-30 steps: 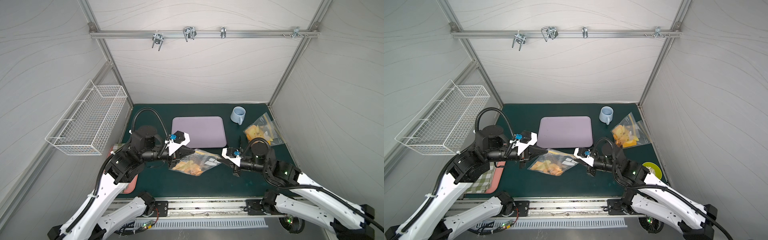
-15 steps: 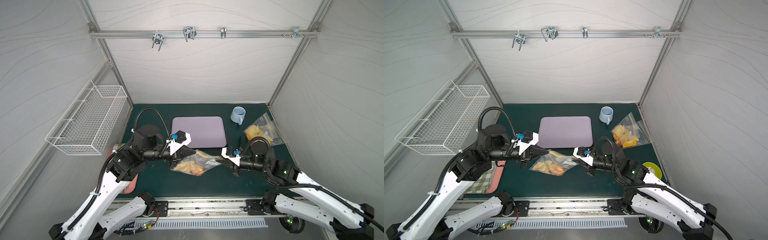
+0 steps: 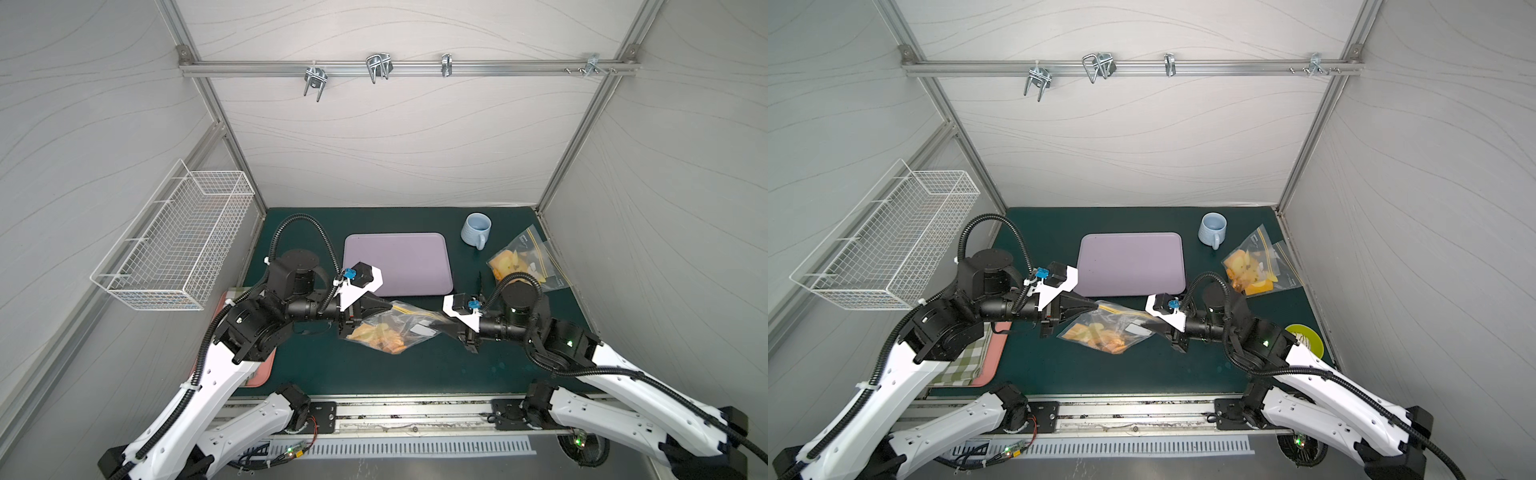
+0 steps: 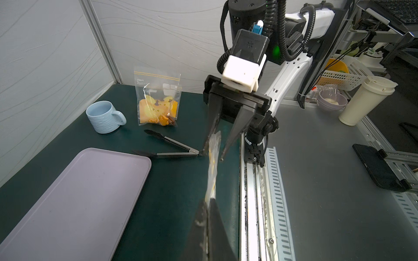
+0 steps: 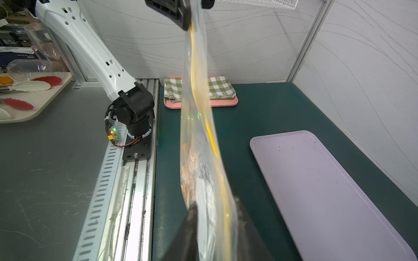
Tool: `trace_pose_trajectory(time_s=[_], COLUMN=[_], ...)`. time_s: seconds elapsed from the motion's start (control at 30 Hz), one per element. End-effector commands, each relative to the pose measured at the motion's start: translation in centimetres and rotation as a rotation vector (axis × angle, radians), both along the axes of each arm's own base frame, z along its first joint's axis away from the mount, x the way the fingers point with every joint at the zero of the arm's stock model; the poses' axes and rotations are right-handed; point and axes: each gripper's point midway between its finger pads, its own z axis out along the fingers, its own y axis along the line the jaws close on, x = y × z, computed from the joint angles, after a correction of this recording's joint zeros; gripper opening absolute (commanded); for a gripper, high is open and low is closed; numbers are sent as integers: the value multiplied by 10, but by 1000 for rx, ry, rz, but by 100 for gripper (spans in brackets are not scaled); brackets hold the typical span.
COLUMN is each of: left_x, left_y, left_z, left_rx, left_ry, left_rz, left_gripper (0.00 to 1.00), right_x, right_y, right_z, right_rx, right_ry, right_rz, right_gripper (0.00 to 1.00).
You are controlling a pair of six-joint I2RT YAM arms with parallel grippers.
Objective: Put the cookies into a resealable bag to prevent moisture
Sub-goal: Close the ziploc bag at the center of the board.
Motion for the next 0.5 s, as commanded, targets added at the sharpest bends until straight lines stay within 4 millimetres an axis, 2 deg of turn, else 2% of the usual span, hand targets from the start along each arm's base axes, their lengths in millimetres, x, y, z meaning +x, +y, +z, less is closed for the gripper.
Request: trace_pose_trajectory(time_s=[0.0,0.07,0.13,0.17,0.2,0.23,0.33,0.37,0.4,0.43,0.47], left_x=[-4,-4,-4,-5,-5,-5,-4,-5,-5,-4,-5], left_y=[1,0,0,0,0,1,1,1,1,1,1], left_z=[23,23,23,23,23,23,23,23,23,22,23], left_rx=[-44,-46,-45,-46,-47,-46,-46,-45,-45,-45,-46], left_ry=[-68,-69,-65,-65,-67,-67,-66,-66,-66,-65,-66], left_rz=[-25,-24,-26,-27,-27,-25,-23,-23,-24,-23,-24], left_gripper=[0,0,0,0,0,0,0,0,0,0,0], right_x=[-2,-2,-3,-3,-2,-2,-3,-3,-3,-3,-2], right_y=[3,5,7,8,8,8,9,10,10,11,11], right_z=[20,19,20,21,23,23,23,23,23,23,23], right_rx=[50,46,54,60,66,67,63,63,64,68,70], right_ry=[-18,-15,-18,-19,-22,-22,-16,-15,-17,-17,-16], right_rz=[20,32,41,40,37,38,45,50,53,51,47], right_gripper=[0,0,48,50,31,0,0,5,30,32,19])
